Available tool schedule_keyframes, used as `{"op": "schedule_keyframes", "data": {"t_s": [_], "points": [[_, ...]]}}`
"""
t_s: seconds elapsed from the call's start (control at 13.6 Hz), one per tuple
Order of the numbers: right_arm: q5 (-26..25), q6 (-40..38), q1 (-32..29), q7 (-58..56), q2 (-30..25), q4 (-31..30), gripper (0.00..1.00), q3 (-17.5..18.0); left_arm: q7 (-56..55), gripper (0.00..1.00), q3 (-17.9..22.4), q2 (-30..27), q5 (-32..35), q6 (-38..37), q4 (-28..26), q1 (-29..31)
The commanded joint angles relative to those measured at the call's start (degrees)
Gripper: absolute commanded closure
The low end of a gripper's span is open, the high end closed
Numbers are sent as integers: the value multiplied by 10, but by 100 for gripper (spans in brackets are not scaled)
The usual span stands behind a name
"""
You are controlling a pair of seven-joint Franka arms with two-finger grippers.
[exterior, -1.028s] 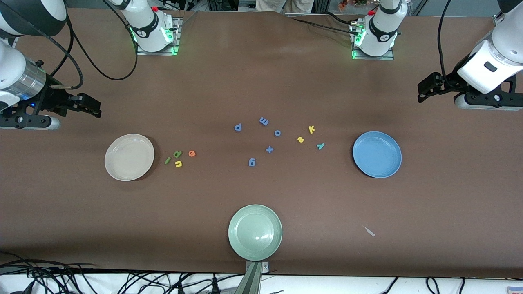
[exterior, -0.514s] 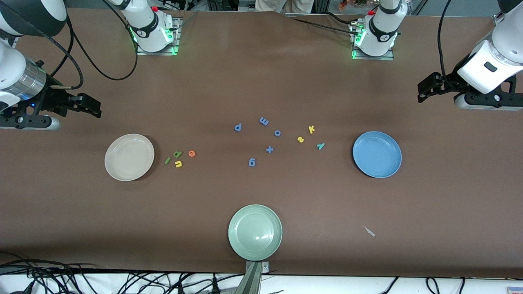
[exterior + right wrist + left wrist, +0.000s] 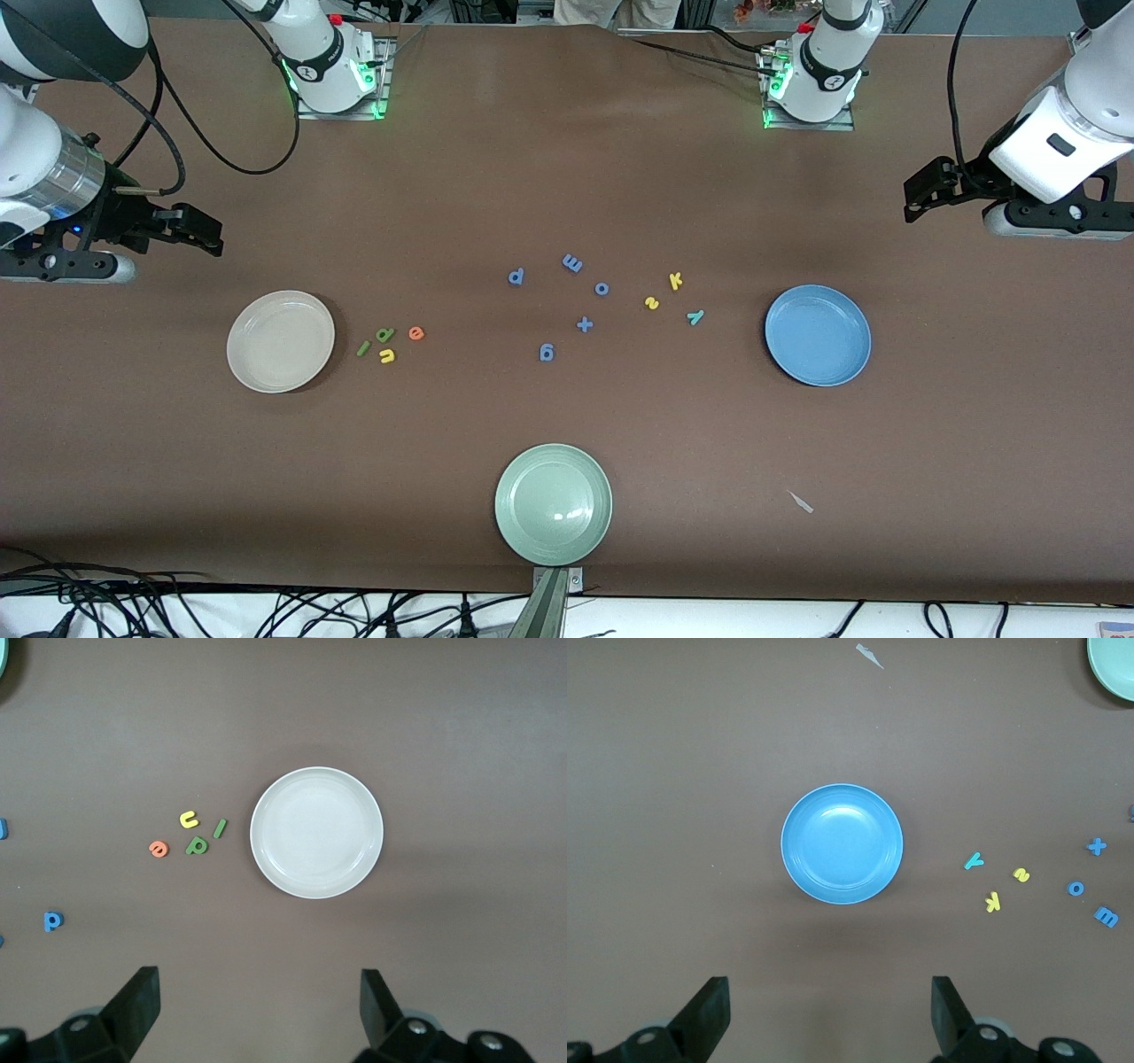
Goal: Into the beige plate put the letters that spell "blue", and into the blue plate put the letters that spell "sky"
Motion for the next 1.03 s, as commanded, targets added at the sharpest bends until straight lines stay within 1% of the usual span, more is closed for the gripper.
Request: {"op": "schedule_keyframes", "data": {"t_s": [0.0, 0.95], "points": [[6, -11, -1, -5, 6, 14, 0, 2, 6, 0, -2, 6, 14, -9, 16, 0], [6, -12, -1, -5, 6, 13, 0, 2, 10, 0, -1, 6, 13, -10, 16, 1]]}}
